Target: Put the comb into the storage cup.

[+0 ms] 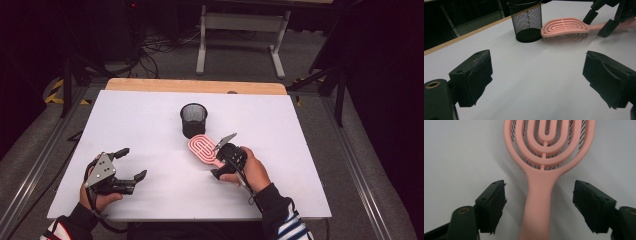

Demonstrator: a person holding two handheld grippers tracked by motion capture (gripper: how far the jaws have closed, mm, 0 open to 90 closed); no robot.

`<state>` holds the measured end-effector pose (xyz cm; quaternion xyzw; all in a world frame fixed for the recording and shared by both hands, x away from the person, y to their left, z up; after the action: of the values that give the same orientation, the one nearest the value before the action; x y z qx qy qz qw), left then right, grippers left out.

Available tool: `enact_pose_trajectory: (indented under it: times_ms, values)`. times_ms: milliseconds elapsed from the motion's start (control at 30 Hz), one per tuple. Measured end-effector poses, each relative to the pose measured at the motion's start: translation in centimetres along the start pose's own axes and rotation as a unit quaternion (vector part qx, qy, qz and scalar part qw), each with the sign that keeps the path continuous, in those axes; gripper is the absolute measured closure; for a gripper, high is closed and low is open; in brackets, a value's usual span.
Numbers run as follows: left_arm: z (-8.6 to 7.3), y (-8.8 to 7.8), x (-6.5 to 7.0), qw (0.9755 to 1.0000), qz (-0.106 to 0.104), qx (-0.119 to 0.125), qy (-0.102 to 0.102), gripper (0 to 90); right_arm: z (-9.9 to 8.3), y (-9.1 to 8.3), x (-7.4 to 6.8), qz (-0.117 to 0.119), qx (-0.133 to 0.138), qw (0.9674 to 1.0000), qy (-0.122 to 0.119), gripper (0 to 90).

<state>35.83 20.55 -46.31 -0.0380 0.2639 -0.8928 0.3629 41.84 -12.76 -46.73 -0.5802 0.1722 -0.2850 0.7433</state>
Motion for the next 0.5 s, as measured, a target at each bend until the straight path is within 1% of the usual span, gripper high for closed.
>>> enact_pose_trajectory:
  times_ms: [133, 200, 267, 300, 400, 500]
  values:
    - [0.02, 0.08, 0.06, 1.0000, 0.001, -0.001, 0.003, 10.1, -0.14, 0.10, 0.17, 0.012, -0.001, 0.9999, -0.003, 42.6]
    - [0.03, 0.12, 0.05, 1.0000, 0.001, -0.001, 0.005, 10.1, -0.14, 0.07, 0.23, 0.019, 0.004, 0.9998, -0.003, 49.5]
    - [0.03, 0.14, 0.07, 1.0000, 0.000, -0.002, 0.005, 10.1, -0.10, 0.03, 0.25, 0.021, 0.009, 0.9997, -0.003, 54.3]
    - [0.02, 0.15, 0.07, 1.0000, 0.000, -0.002, 0.006, 10.1, -0.10, 0.03, 0.25, 0.021, 0.009, 0.9997, -0.003, 54.3]
    - [0.01, 0.18, 0.12, 1.0000, -0.001, -0.002, 0.004, 10.1, -0.07, 0.29, 0.33, 0.018, 0.009, 0.9998, -0.003, 59.9]
    - [0.00, 0.16, 0.10, 1.0000, -0.002, -0.002, 0.003, 10.1, -0.06, 0.40, 0.30, 0.021, 0.012, 0.9997, -0.006, 63.6]
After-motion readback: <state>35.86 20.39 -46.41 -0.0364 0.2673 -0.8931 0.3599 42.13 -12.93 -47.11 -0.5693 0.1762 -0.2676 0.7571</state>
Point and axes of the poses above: each handheld gripper's, and its own axes: y roughly forward along the jaws, z roughly out of its top, x roughly to its right, the point moved 4 cm from there along y, roughly forward along the jaws, and after that the axes turned 12 degrees about -x, right-handed, at the moved point
